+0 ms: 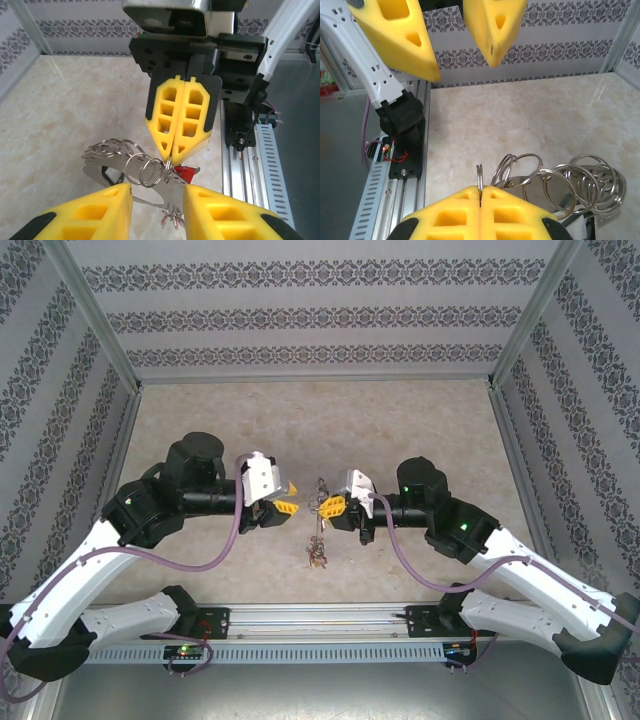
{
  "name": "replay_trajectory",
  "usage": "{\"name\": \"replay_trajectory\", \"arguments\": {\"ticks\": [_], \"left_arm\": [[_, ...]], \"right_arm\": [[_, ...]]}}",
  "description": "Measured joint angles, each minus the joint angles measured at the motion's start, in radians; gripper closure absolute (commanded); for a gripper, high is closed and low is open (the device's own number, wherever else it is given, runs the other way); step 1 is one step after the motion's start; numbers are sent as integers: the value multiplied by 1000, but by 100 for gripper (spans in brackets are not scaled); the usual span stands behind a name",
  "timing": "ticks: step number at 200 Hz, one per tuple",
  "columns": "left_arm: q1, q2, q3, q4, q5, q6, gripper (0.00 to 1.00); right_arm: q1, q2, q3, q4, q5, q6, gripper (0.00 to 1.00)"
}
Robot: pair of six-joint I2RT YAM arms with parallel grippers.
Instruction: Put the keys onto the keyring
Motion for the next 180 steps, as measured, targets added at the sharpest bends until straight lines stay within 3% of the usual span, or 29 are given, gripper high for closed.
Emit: {"name": "replay_trajectory", "arguments": {"ticks": [180], "left_arm": [[-47, 125, -4, -2, -2, 36, 75]], "right_arm": [[3, 28, 43, -46, 1, -44, 100]]}}
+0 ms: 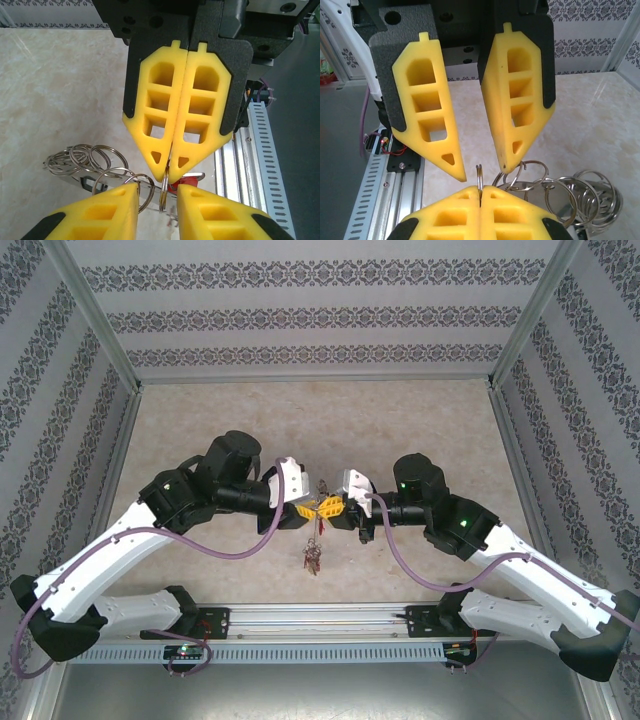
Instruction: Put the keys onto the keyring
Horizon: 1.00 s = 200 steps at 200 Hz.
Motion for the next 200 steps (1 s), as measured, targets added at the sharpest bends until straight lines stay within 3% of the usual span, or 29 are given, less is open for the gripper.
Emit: {"name": "replay_trajectory", "arguments": {"ticks": [28, 46, 109, 127, 158, 176, 200], "left_arm": [[0, 5, 0, 0, -3, 5, 82], [-9, 8, 0, -2, -4, 8, 100], [-19, 10, 1, -12, -13, 29, 100], [-19, 10, 1, -12, -15, 29, 93], [-20, 12, 1, -12, -16, 29, 92], [-23, 13, 1, -11, -19, 29, 100], [-24, 15, 1, -11, -14, 26, 100]], "right_arm": [[0, 6, 0, 0, -6, 0, 100], [0, 6, 0, -1, -5, 0, 100], [0, 4, 0, -11, -3, 0, 100], [0, 4, 0, -11, -3, 0, 100], [0, 4, 0, -11, -3, 0, 100], [0, 4, -1, -13, -3, 0, 100], [0, -1, -3, -15, -2, 1, 100]]}}
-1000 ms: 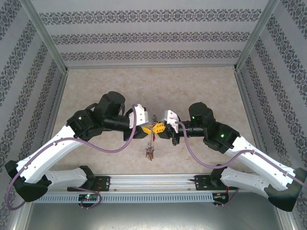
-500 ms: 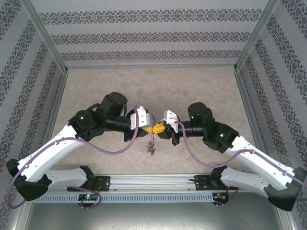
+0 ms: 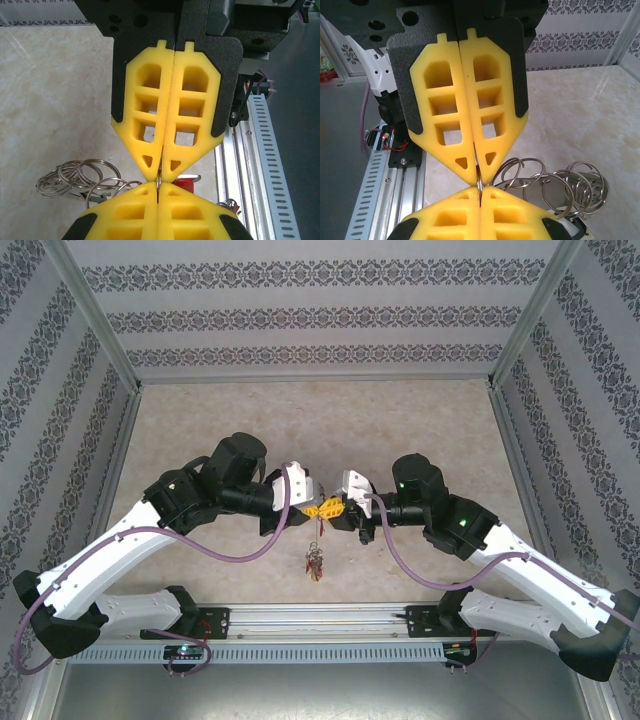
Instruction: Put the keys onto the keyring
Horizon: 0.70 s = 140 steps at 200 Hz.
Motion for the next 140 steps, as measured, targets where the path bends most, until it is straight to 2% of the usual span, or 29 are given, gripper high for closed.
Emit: {"name": "replay_trajectory", "arguments": {"ticks": [32, 49, 72, 87, 105, 140], "left_arm": [[0, -2, 0, 1, 3, -1, 100], [0, -21, -14, 20, 0, -2, 100], [-2, -56, -27, 34, -4, -5, 100], [-2, -71, -34, 37, -5, -5, 100], [-2, -75, -40, 46, -8, -6, 100], [-2, -77, -56, 66, -8, -15, 100]], "right_arm": [[0, -2, -2, 0, 0, 0, 100], [0, -5, -5, 14, 0, 4, 86], [5, -19, -14, 63, 1, 19, 79], [5, -39, -26, 89, 2, 35, 78], [5, -59, -43, 110, 4, 53, 83], [5, -69, -74, 129, 4, 80, 80]]}}
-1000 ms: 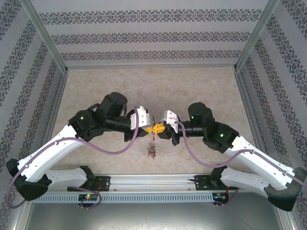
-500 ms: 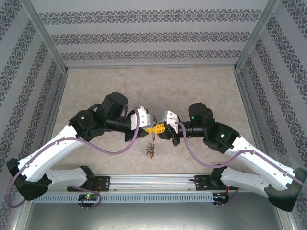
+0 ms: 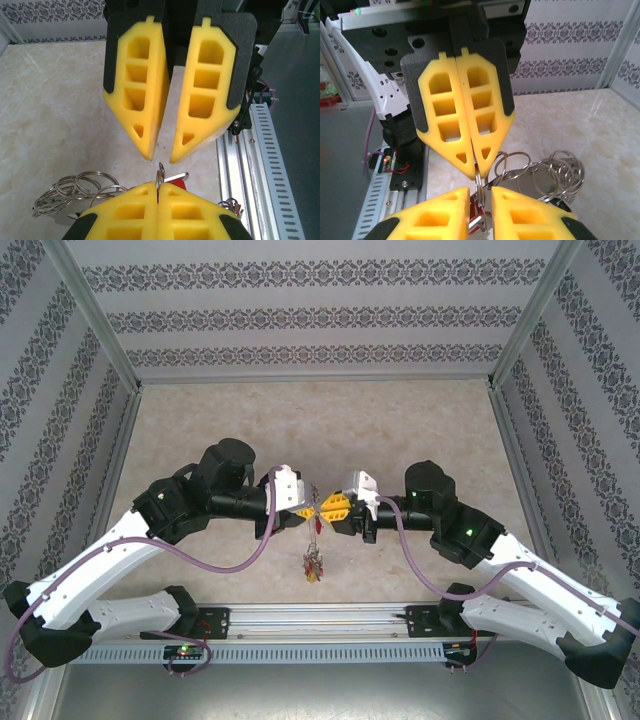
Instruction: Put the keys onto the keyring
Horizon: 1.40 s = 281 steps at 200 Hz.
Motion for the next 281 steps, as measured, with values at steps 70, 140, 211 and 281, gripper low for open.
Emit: {"name": "replay_trajectory", "arguments": {"ticks": [70, 140, 211, 281], "left_arm": [[0, -14, -6, 31, 0, -12, 100], [0, -25, -27, 34, -9, -16, 100], [0, -30, -42, 38, -24, -16, 100], [0, -30, -47, 45, -34, -16, 100]], "right_arm": [[0, 6, -21, 9, -11, 35, 93], [0, 27, -26, 16, -19, 37, 97], [0, 28, -57, 55, -27, 60, 99], [0, 32, -65, 68, -26, 63, 96]]}}
